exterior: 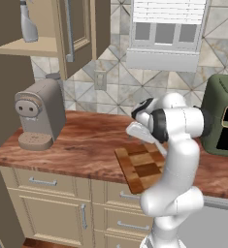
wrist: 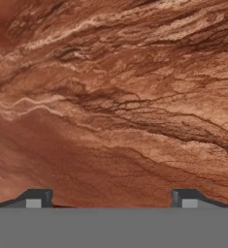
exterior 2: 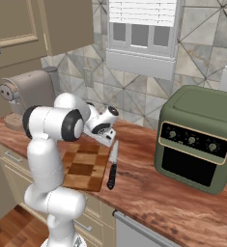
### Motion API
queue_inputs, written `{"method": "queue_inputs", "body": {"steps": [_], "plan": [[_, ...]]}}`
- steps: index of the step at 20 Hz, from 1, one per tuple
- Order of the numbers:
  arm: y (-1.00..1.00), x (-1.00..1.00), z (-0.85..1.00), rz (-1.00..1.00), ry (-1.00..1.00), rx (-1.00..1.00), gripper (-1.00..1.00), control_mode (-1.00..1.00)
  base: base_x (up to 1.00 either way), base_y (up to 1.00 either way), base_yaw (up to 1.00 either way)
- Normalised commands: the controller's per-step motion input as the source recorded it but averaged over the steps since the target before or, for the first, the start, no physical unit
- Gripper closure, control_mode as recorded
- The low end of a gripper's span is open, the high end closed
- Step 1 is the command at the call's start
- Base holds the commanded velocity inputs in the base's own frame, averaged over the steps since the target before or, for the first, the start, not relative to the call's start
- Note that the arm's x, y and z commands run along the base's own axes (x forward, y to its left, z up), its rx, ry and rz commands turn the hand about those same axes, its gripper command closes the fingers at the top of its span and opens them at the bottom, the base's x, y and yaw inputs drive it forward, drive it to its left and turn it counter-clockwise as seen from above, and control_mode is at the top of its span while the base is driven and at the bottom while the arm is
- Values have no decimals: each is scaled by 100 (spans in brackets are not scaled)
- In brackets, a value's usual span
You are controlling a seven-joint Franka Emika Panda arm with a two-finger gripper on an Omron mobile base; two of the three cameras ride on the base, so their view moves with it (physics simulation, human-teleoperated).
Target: Move the cutting board and knife to the sink. Then move spray from the cabinet to the counter.
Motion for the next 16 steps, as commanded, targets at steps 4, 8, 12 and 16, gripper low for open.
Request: {"method": "queue_inputs", "body": {"steps": [4, 8, 12, 16], "plan": [[0, -100, -12, -20, -17, 5, -100, -100, 0, 0, 0], [0, -26, 6, -10, -18, 1, -100, -100, 0, 0, 0], [0, -9, 33, 0, -15, 0, -100, -100, 0, 0, 0], [10, 35, 2, -3, 14, 1, -100, -100, 0, 0, 0]]}}
